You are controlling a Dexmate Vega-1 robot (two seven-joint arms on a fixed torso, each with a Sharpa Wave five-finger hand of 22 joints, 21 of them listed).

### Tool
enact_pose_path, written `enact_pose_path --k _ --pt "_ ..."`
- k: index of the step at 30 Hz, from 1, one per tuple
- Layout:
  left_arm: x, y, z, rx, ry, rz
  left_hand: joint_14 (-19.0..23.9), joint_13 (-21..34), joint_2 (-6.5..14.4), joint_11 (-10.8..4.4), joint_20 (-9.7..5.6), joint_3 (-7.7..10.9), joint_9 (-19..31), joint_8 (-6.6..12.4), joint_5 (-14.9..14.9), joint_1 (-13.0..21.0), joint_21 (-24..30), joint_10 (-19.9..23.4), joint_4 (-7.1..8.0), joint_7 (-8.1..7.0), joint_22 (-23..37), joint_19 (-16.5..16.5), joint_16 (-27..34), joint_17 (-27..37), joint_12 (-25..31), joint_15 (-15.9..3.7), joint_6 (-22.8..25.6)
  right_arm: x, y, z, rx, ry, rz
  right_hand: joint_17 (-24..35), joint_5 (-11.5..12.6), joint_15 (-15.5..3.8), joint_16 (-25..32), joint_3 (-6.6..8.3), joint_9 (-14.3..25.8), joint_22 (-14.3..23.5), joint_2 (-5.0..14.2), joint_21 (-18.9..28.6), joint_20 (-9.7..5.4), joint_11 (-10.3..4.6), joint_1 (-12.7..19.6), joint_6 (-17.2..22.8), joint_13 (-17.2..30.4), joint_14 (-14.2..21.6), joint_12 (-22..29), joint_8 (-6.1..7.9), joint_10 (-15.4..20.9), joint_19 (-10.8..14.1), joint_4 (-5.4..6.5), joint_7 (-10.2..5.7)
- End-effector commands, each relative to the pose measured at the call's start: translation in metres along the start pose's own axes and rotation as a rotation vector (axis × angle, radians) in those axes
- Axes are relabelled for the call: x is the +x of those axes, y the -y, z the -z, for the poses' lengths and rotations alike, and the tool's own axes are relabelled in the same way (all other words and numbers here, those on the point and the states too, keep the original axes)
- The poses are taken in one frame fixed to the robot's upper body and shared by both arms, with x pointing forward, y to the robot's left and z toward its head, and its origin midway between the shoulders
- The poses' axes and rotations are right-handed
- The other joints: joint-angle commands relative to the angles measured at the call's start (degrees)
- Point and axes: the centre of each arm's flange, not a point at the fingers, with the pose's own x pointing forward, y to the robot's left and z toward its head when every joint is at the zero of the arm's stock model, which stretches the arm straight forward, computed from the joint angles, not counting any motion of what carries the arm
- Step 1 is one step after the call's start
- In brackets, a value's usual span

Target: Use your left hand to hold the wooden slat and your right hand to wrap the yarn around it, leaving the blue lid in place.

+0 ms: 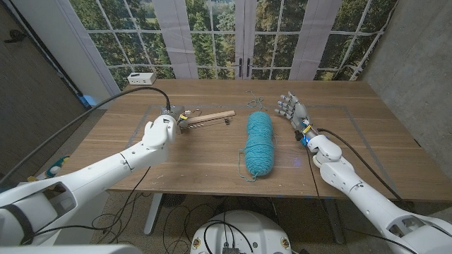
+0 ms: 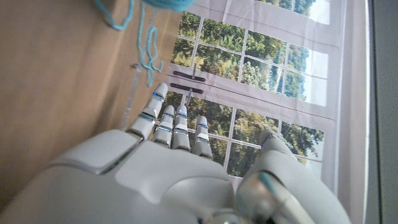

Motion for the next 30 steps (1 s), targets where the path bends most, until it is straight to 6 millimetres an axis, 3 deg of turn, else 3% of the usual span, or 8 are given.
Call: enact_pose_path --k 1,3,15,21,23,26,28,30 --pt "0.005 0.02 0.014 -0.091 -0.003 0.054 0.39 0.33 1.99 0.53 -0.36 1.11 -0.08 -0.78 -0.23 0.76 0.11 -0.08 0.32 0.4 0.0 1.47 -0.37 -0.24 -0.17 -2.96 -1.25 0.022 -0.015 -0.054 -0.133 0.078 -0.091 0.16 0.16 0.38 0.08 0.09 0.1 0.21 -0.18 -0.34 0.37 0.09 -0.18 0.57 0.24 0.23 0.13 0.28 0.78 0.14 -0.36 0.08" --pt "0.006 0.024 0.014 -0.096 -0.009 0.055 1.16 0.39 3.0 1.6 -0.58 1.59 -0.23 -0.95 -0.34 1.04 0.11 -0.17 0.43 0.54 0.0 1.89 -0.3 -0.46 -0.38 -2.93 -1.29 0.024 -0.018 -0.06 -0.143 0.084 -0.099 0.16 0.16 0.34 0.1 0.04 0.1 0.21 -0.23 -0.35 0.42 0.25 -0.24 0.7 0.24 0.35 0.19 0.3 1.03 0.32 -0.38 0.08" --pt "0.012 0.033 0.018 -0.107 -0.001 0.105 3.94 -0.11 3.71 1.6 -1.86 2.42 -0.77 -0.94 -0.83 1.89 0.39 2.17 0.0 0.6 -0.03 3.9 -0.19 -1.35 -0.46 -3.55 0.1 0.026 -0.027 -0.073 -0.168 0.097 -0.12 0.18 0.12 0.4 0.15 -0.21 0.1 0.23 -0.42 -0.58 0.51 0.2 -0.54 1.14 0.24 0.73 0.2 0.31 1.39 0.61 -0.38 0.18" --pt "0.017 0.041 0.019 -0.135 0.02 0.153 4.25 -0.5 5.96 1.87 -1.82 3.66 -1.09 -1.53 -0.73 2.74 0.17 1.46 0.14 1.13 -0.01 3.86 -0.36 -1.34 -1.38 -3.21 -0.49 0.021 -0.025 -0.075 -0.169 0.102 -0.103 0.19 0.12 0.44 0.15 -0.28 0.11 0.23 -0.45 -0.68 0.58 0.26 -0.63 1.16 0.25 0.81 0.17 0.27 1.43 0.65 -0.37 0.12" --pt "0.02 0.044 0.019 -0.151 0.025 0.174 6.13 -0.86 8.26 2.13 -2.33 5.53 -1.38 -1.38 -0.67 4.44 0.36 2.98 -0.23 1.63 0.03 4.67 0.06 -1.34 -1.43 -3.59 0.84 0.019 -0.025 -0.076 -0.172 0.1 -0.1 0.2 0.12 0.46 0.14 -0.31 0.11 0.23 -0.45 -0.72 0.58 0.13 -0.68 1.16 0.25 0.81 0.17 0.25 1.48 0.67 -0.37 0.12" --pt "0.023 0.049 0.021 -0.21 0.049 0.168 8.84 -1.39 9.8 2.02 -3.47 8.07 -1.68 -0.77 -0.79 6.4 1.02 5.62 -0.39 1.59 0.11 6.35 0.72 -1.21 -1.3 -4.04 3.73 0.017 -0.024 -0.076 -0.177 0.097 -0.096 0.2 0.11 0.46 0.13 -0.34 0.11 0.23 -0.45 -0.78 0.61 0.3 -0.74 1.16 0.25 0.85 0.18 0.21 1.57 0.71 -0.36 0.12" --pt "0.024 0.054 0.023 -0.25 0.058 0.132 12.26 -1.24 10.3 2.05 -5.52 12.05 -1.89 0.11 -1.11 9.39 2.23 9.52 0.06 2.07 0.35 8.06 1.92 -0.48 -0.55 -4.77 7.88 0.016 -0.024 -0.077 -0.183 0.097 -0.094 0.2 0.12 0.43 0.12 -0.37 0.11 0.23 -0.44 -0.82 0.62 0.46 -0.78 1.18 0.25 0.84 0.17 0.2 1.6 0.72 -0.35 0.12" --pt "0.025 0.058 0.024 -0.287 0.064 0.116 15.25 -0.81 10.29 1.71 -6.94 14.19 -1.85 0.87 -1.51 10.96 3.44 12.47 0.65 2.29 0.57 9.15 3.36 0.48 0.21 -5.58 11.14 0.014 -0.024 -0.078 -0.188 0.095 -0.088 0.21 0.12 0.42 0.11 -0.38 0.11 0.24 -0.44 -0.85 0.62 0.43 -0.8 1.21 0.25 0.85 0.15 0.2 1.58 0.73 -0.35 0.14"
